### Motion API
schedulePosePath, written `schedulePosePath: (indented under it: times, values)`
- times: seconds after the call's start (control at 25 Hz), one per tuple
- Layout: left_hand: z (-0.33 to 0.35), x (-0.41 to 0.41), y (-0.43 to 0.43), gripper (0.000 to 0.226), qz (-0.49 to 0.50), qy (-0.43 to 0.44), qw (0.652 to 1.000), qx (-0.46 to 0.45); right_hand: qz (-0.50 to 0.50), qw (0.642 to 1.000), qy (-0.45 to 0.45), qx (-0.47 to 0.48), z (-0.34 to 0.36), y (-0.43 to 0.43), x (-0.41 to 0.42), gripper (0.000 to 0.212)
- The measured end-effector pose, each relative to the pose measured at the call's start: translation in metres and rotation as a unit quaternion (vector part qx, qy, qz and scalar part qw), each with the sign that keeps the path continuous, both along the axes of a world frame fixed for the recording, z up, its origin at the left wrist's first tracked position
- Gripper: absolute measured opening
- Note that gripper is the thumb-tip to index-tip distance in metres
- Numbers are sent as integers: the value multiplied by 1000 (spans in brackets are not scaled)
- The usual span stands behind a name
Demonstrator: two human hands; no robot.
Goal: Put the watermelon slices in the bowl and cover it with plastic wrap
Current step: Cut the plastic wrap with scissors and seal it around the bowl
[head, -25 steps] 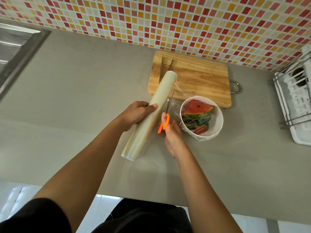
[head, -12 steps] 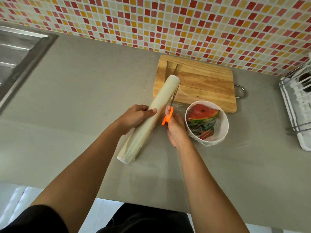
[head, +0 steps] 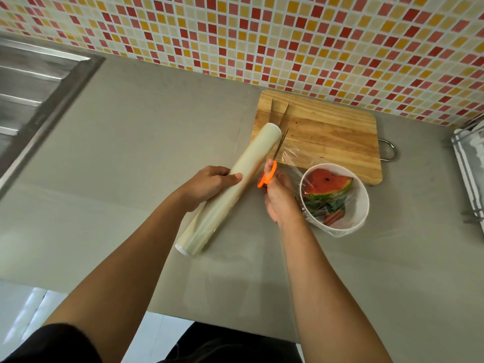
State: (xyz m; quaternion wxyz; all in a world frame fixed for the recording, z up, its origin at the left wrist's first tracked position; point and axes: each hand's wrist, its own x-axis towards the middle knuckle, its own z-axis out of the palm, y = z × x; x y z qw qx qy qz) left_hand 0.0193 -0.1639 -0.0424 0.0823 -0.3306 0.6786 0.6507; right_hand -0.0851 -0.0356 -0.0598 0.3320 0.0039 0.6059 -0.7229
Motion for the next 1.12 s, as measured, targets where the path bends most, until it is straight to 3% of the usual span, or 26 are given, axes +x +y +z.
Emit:
schedulePosePath:
  times: [0.12, 0.28, 0.4, 0.56, 0.68, 0.8, 0.92, 1.12]
  values:
    - [-1, 6, -7, 29, -8, -6, 1000, -4, -1, 1000, -4, 20, 2, -7, -4, 47]
    - [1, 15, -13, 26, -6, -7, 1000, -1, -27, 999, -11, 21, -1, -12, -8, 27]
    - [4, 27, -18, 27, 5, 1, 1000, 14, 8, 994, 59, 96, 3, -13, -9, 31]
    - [0, 52, -19, 26, 29, 16, 998, 46, 24, 931, 202, 304, 6, 9, 23, 25]
    - [-6, 68, -16, 28, 82, 16, 995, 46, 87, 911, 240, 323, 1, 33, 64, 23]
    - [-9, 74, -12, 33, 145, 19, 989, -3, 134, 849, 319, 400, -1, 44, 83, 22]
    - [-10, 75, -8, 36, 125, 19, 990, -57, 168, 803, 370, 436, 0, 40, 87, 23]
    - [-9, 75, -1, 38, 61, 41, 994, -80, 161, 830, 347, 406, -3, 38, 96, 25]
